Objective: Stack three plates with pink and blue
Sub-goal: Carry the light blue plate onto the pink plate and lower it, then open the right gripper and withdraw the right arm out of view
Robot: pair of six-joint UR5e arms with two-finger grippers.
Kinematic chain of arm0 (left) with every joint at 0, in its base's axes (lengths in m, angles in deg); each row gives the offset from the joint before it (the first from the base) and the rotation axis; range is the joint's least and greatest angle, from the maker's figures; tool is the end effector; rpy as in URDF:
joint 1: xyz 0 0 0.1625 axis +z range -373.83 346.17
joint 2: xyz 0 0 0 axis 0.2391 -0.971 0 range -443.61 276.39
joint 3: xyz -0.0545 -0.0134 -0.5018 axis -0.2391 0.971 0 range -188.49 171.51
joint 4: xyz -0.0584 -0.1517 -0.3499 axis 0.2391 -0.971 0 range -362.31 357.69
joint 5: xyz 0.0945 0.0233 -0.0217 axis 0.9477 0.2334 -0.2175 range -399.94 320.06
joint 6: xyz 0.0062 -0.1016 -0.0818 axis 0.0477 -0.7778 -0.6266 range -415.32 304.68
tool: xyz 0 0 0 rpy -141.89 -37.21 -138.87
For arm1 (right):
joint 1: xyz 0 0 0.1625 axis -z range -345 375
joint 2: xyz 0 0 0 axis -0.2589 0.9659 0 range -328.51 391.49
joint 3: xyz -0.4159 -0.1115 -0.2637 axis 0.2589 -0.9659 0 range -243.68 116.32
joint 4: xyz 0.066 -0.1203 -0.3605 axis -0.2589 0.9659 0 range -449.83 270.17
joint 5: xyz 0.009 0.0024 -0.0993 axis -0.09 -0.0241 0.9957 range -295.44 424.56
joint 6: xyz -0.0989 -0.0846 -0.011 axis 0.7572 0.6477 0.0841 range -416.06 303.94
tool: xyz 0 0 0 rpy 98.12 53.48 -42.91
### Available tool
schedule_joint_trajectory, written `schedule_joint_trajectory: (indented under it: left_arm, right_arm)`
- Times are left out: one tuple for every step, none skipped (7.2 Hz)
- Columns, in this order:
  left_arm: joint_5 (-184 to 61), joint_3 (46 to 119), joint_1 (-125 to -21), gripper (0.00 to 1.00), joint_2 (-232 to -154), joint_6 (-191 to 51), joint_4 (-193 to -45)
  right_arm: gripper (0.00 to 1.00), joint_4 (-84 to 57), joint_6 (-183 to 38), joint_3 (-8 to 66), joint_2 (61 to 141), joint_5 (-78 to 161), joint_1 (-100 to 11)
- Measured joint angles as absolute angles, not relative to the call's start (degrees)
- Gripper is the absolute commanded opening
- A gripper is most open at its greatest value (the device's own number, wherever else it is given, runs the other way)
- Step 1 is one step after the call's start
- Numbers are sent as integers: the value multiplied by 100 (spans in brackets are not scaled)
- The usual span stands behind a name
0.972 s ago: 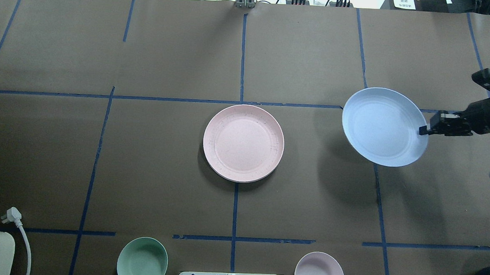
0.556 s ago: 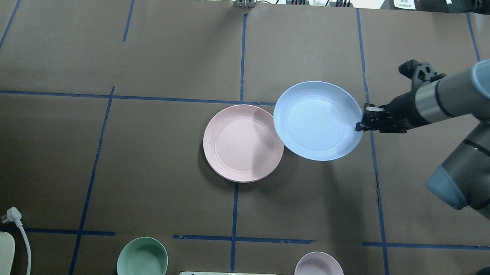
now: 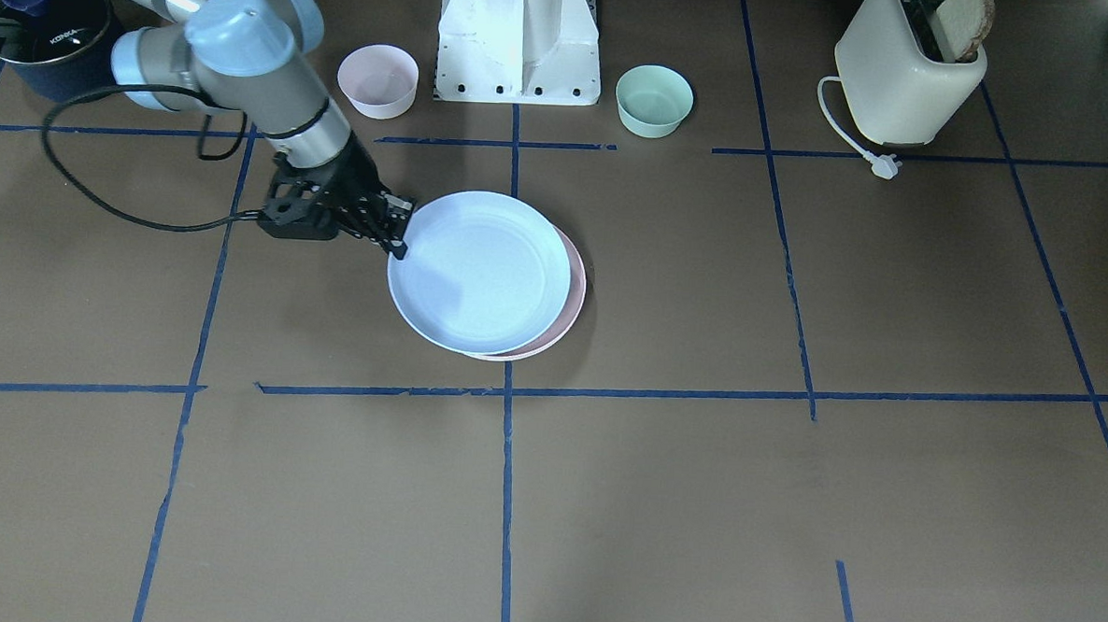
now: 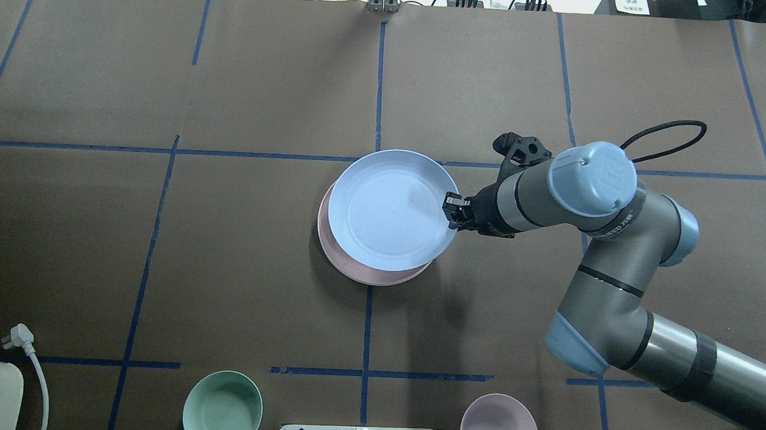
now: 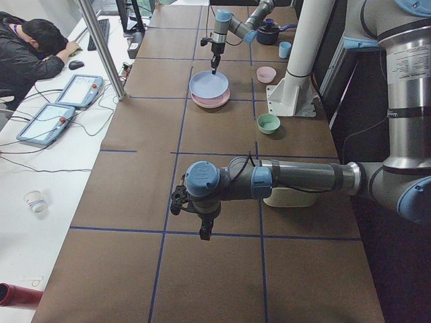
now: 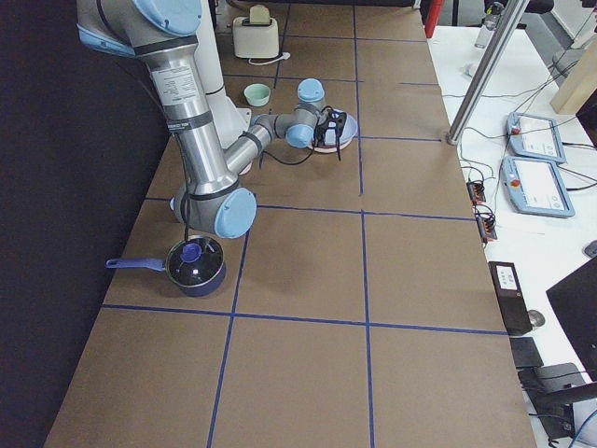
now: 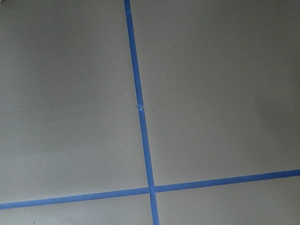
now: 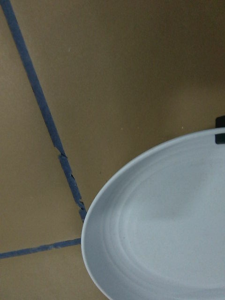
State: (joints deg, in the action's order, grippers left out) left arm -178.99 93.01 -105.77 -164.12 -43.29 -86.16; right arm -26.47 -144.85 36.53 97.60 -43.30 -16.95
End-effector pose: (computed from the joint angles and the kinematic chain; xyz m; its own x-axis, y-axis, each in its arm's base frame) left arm -0.0472 -0.3703 0.7403 0.6458 0.1327 -0.7519 -0.1033 0.9909 0.0862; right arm -0.5118 -0.4292 0.3950 0.4204 0.2386 0.8754 -0.2678 0.9544 -0.1315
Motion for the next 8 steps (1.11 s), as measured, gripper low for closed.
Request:
schedule_joint_trajectory:
  left_arm:
    - [-17899,9294,-10577,100,-16412,-4326,-8616]
    - [-17899,9294,-10578,100,-16411,-4322,-8616]
    - [-17898,9293,-10579,100,-16410,-4322,-8616]
    - [-17899,9294,-10579,100,-16410,-4327,-8616]
    - [-17894,9309,-10578,100,-16414,-4338,-8616]
    - [-17884,9324,-10577,100,-16418,-4345,-8616]
    - [-17873,9324,-10577,100,-16428,-4336,-8614]
    - [-17856,9307,-10564,100,-16445,-4327,-8599]
  right_arm:
    - [59,-2634,-14521,3599,9700,-4243,-1634]
    - [100,-2628,-14580,3581,9679,-4209,-1610]
    - [100,-2623,-14663,3576,9671,-4193,-1597]
    - [100,-2614,-14703,3578,9668,-4200,-1593]
    - [100,-2500,-14680,3592,9667,-4276,-1641]
    - [100,-2284,-14497,3608,9666,-4478,-1802]
    - [100,-2018,-14017,3614,9685,-4874,-2144]
    - [100,-1651,-13255,3606,9725,-5355,-2632]
